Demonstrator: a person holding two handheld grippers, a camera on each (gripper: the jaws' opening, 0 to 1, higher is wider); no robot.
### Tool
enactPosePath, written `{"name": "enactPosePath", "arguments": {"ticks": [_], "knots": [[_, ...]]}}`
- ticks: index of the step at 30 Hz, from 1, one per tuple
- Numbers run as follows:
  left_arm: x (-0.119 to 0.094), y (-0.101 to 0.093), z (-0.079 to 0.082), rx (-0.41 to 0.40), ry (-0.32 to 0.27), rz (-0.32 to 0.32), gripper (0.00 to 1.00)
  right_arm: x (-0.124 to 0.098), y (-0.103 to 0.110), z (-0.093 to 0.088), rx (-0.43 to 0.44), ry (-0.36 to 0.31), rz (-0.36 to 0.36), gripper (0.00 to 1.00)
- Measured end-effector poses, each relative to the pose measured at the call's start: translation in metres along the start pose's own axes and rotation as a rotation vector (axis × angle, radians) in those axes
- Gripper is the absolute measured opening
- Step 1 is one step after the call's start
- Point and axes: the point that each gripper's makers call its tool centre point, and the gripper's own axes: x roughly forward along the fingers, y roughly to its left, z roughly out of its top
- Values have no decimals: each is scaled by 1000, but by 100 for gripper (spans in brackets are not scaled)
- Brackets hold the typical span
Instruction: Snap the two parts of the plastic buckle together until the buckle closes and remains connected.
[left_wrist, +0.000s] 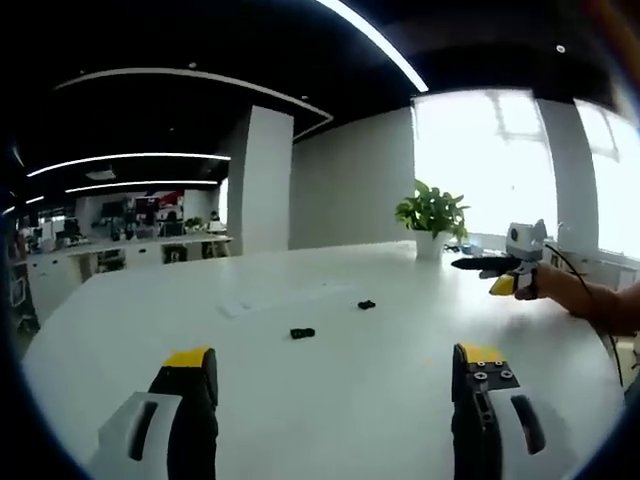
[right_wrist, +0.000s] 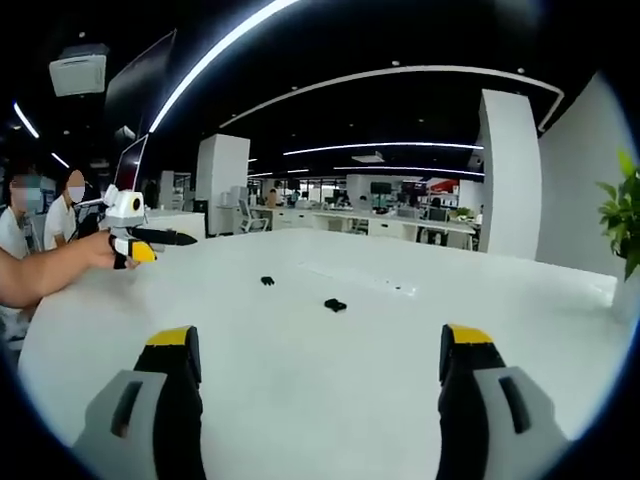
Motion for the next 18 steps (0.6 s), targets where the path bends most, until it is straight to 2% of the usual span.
{"name": "enactPosePath", "arguments": {"ticks": [5,9,12,18], "knots": [[6,1,8,-8,-3,-5,99,0,1,-5,11,20,8,100],[11,-5,13,44,11,-13,99,2,0,-6,17,25,10,100],[15,-7,17,43,2,-29,99,3,-2,-8,17,35,2,100],[23,-5,18,41,14,-25,99,7,-9,-4,33,27,-17,100]]}}
